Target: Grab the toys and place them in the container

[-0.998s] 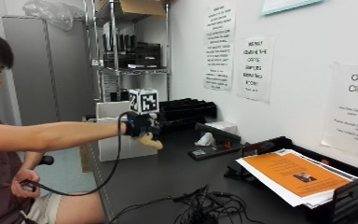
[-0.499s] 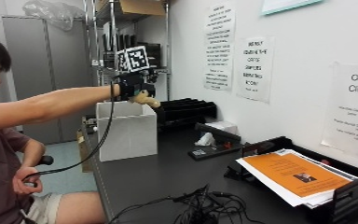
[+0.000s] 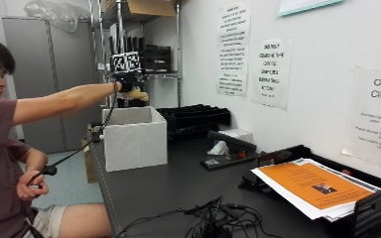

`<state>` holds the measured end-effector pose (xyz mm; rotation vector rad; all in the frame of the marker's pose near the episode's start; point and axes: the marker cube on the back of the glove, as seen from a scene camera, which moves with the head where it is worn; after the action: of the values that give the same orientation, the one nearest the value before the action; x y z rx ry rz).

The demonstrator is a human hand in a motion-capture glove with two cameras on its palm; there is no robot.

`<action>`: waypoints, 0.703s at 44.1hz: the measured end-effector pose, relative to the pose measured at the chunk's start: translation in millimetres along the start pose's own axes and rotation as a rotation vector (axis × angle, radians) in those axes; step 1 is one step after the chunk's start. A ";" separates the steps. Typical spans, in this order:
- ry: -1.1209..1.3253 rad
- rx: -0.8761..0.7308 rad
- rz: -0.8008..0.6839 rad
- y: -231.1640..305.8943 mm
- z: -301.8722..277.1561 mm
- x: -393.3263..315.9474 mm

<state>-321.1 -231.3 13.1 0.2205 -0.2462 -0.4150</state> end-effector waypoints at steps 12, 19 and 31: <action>-0.003 -0.086 -0.127 -20.7 30.8 -40.8; 0.133 -0.379 0.032 -0.7 48.9 -23.4; -0.022 -0.324 -0.022 4.5 43.3 -22.1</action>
<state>-351.1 -225.0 51.1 -0.0991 -0.1946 -0.4730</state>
